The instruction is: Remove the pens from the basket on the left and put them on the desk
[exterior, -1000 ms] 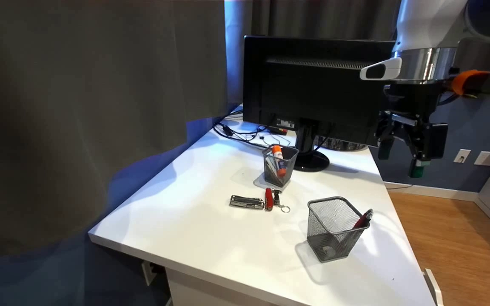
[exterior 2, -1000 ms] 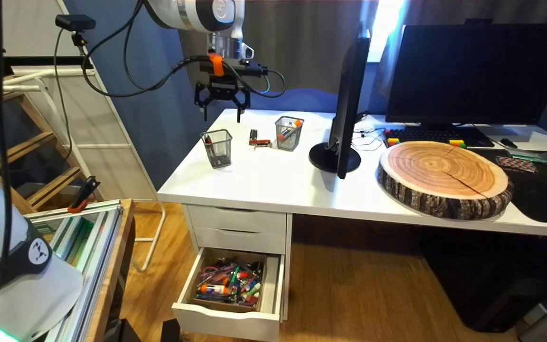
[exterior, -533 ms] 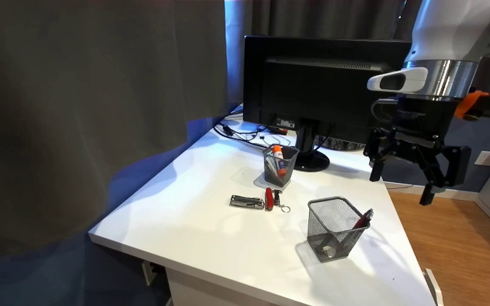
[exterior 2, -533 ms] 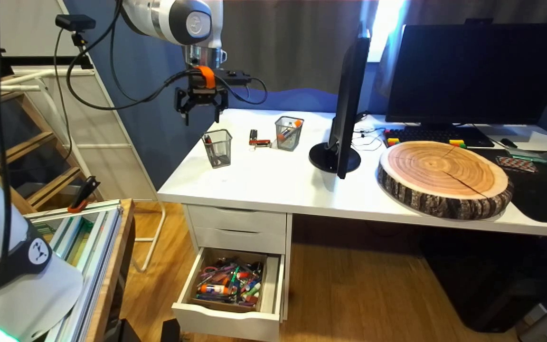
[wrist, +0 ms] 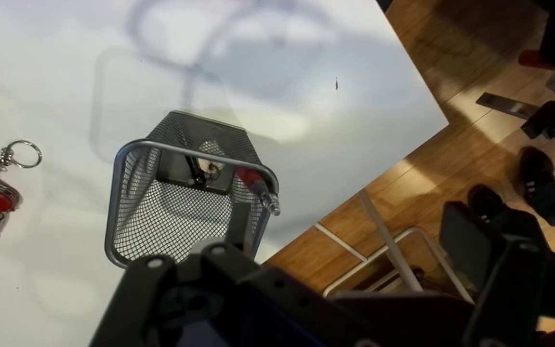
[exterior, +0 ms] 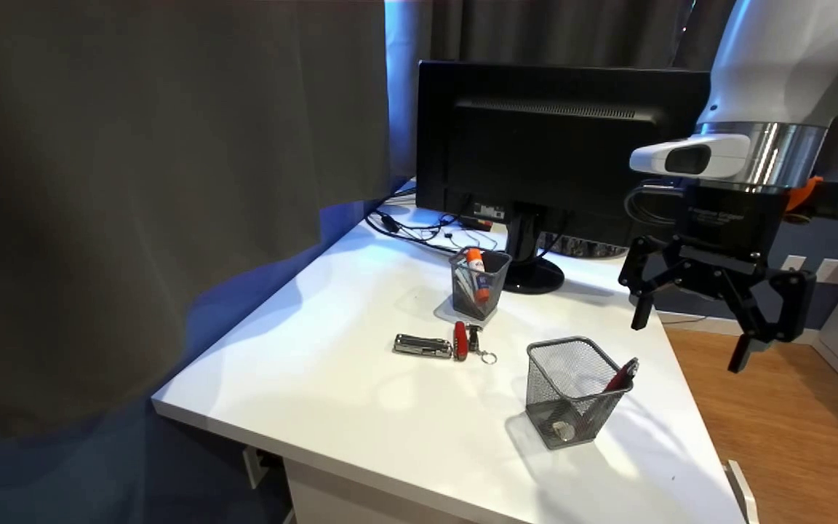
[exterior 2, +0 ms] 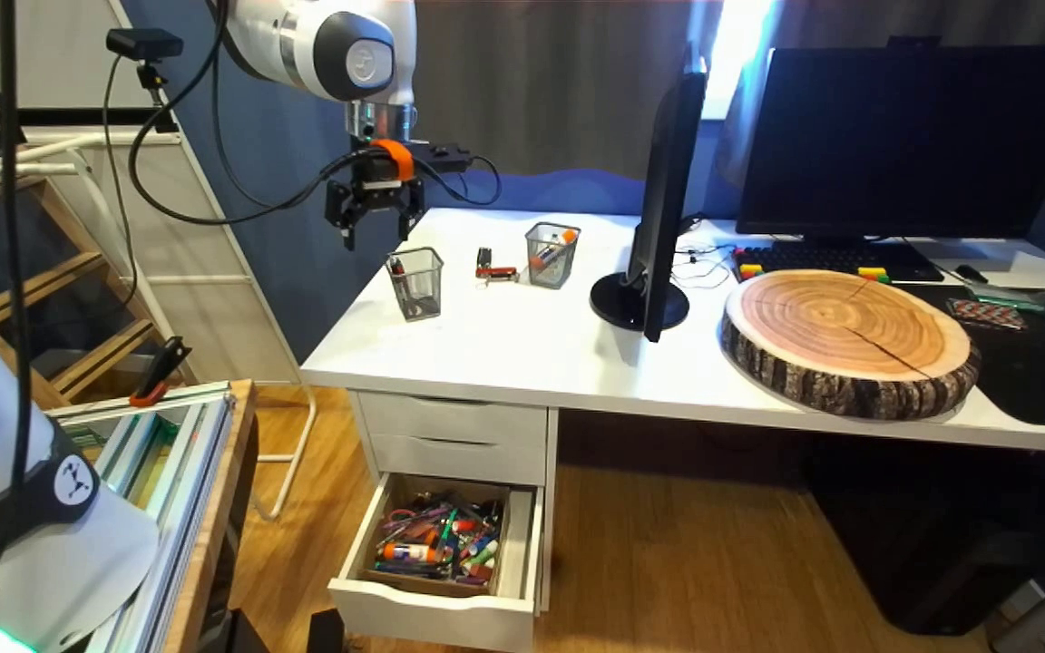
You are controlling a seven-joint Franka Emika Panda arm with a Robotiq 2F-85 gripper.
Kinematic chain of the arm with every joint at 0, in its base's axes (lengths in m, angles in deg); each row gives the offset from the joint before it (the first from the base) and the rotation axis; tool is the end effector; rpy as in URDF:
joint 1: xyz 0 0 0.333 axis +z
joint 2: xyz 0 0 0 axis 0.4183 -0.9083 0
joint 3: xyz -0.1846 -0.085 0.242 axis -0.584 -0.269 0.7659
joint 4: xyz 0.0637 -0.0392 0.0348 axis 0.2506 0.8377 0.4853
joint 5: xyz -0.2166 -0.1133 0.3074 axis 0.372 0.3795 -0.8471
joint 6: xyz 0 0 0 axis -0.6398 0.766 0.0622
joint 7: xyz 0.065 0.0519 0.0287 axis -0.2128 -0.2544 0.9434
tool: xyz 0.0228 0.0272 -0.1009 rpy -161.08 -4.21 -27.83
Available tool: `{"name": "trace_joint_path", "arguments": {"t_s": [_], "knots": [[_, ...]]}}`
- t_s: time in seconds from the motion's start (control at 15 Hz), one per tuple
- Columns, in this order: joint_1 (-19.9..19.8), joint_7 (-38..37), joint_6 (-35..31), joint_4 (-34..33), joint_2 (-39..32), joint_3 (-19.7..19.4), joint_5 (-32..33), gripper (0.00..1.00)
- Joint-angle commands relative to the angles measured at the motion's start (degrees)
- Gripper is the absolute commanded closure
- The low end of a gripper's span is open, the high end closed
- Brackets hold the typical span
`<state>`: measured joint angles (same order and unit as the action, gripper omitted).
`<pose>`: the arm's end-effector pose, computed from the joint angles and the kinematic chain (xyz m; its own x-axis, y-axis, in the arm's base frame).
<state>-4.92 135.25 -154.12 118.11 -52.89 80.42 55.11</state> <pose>0.3227 0.4065 0.2570 -0.4332 0.8919 0.1298 0.8888 0.4466 -0.1031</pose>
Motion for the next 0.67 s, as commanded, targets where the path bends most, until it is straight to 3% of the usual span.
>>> {"name": "trace_joint_path", "arguments": {"t_s": [0.0, 0.6], "knots": [[0.8, 1.0, -0.8, -1.4, -2.0, -0.4, 0.9, 0.00], [1.9, -4.1, -1.5, -5.1, -6.9, -1.6, 3.0, 0.00]]}}
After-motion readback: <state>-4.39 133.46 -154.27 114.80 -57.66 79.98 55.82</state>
